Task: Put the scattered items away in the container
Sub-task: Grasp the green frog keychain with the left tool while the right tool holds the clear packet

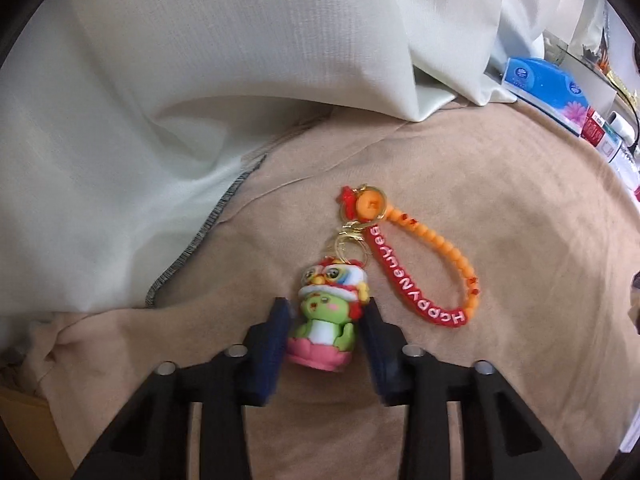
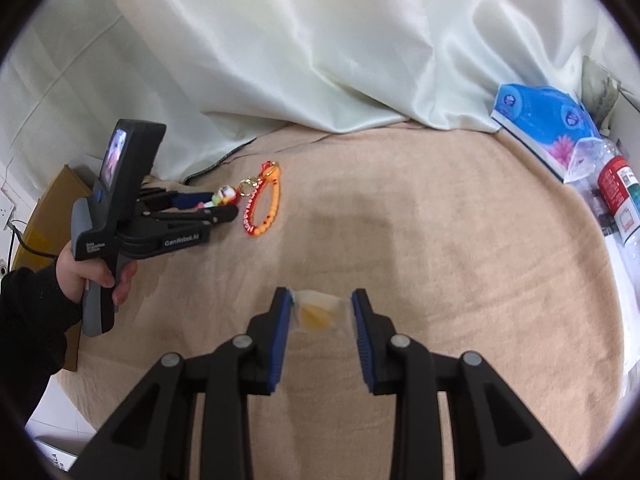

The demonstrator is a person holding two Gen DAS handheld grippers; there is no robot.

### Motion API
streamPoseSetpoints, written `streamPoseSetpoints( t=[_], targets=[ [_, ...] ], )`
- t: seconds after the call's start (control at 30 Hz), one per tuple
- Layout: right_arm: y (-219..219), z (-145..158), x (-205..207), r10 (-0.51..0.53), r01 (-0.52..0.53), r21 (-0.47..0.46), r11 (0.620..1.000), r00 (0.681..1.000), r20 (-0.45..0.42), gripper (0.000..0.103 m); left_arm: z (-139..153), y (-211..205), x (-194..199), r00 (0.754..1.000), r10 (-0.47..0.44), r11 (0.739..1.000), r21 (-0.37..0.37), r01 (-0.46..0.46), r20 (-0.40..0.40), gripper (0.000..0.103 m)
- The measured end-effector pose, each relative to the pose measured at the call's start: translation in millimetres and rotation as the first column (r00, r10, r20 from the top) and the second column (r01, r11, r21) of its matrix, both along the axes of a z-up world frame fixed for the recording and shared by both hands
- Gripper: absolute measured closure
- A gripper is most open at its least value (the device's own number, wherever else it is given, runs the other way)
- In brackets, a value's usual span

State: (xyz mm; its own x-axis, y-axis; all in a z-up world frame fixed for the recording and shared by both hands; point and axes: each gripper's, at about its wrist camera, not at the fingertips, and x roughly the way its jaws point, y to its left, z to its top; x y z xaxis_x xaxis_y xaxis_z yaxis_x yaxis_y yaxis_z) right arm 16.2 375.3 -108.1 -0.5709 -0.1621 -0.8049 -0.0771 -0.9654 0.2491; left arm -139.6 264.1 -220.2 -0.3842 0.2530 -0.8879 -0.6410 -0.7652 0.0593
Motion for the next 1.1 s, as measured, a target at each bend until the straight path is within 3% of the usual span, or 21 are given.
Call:
streamPoseSetpoints(
  t=[0.27,0.53,0.7,0.8,0.97,1.03,1.1],
  targets=[
    [-7.1,9.4,-3.1,0.023,-0.023,-0.009,1.0,1.0,-0.021,0.068,21.9,-9.2,11.0,0.999,0.039,0.997,0.067,-0.041,0.033,0.072],
    [-29.6,46.8,-12.1,0.097,-0.099,-0.014,0.995,0.992,-0.085,0.068,98.5,-45.5,49.4,0.988,0.155,0.974,0.168,-0.151,-0.009,0.072],
    [-55.5,75.8,-20.6,0.167,-0.167,0.011,0.986,0.977,-0.132,0.068,155.1,-96.0,77.9,0.954,0.292,0.934,0.235,-0.269,-0.071,0.074],
    [-76.7,87.9,-25.2,0.222,-0.221,0.024,0.975,0.962,-0.156,0.068,171.4,-122.8,91.0,0.939,0.33,0.923,0.24,-0.3,-0.094,0.083],
    [-98.9,87.6,-29.9,0.289,-0.288,0.028,0.957,0.945,-0.15,0.068,162.0,-158.7,111.6,0.937,0.343,0.917,0.241,-0.318,-0.071,0.083],
    [-102.5,83.7,-29.2,0.301,-0.301,0.027,0.953,0.944,-0.136,0.068,138.2,-159.6,114.7,0.946,0.323,0.923,0.218,-0.316,0.003,0.082],
    [-104.1,78.3,-28.2,0.304,-0.304,0.018,0.953,0.946,-0.113,0.068,111.3,-155.6,117.4,0.944,0.329,0.932,0.148,-0.33,0.037,0.082]
  ],
)
